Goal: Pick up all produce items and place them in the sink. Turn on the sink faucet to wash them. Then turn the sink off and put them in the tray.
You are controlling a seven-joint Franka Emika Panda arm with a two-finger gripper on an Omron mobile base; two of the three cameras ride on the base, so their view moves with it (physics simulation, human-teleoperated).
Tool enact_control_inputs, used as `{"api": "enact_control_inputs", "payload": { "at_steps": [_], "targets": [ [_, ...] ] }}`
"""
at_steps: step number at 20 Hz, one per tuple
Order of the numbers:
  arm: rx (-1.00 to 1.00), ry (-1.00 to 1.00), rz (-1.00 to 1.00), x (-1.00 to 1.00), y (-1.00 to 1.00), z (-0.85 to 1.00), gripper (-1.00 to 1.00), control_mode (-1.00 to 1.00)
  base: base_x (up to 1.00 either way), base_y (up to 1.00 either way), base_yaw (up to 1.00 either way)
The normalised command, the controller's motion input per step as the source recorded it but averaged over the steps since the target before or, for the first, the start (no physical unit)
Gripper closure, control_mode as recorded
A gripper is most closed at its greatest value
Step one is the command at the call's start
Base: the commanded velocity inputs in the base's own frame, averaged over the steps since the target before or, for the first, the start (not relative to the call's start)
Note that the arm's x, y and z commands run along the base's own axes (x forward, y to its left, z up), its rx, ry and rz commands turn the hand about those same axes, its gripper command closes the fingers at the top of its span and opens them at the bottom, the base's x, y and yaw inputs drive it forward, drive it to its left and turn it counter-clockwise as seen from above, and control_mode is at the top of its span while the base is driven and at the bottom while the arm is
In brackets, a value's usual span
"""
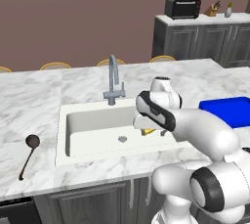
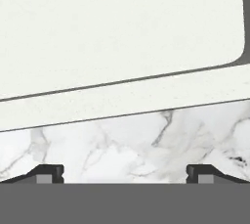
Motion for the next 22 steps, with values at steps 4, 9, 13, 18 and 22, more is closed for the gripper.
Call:
{"api": "enact_control_inputs", "payload": {
  "at_steps": [4,9,13,18,22],
  "targets": [
    [0.00,0.00,0.36,-0.47,0.80,0.00,-1.00,-1.00,0.00,0.00,0.00],
    [0.00,0.01,0.35,-0.33,0.92,0.00,-1.00,-1.00,0.00,0.00,0.00],
    [0.00,0.08,0.31,-0.11,0.99,0.00,-1.00,-1.00,0.00,0.00,0.00],
    [0.00,0.10,0.30,-0.06,0.97,0.00,-1.00,-1.00,0.00,0.00,0.00],
    [0.01,0.08,0.29,-0.05,0.87,0.00,-1.00,-1.00,0.00,0.00,0.00]
  ]
}}
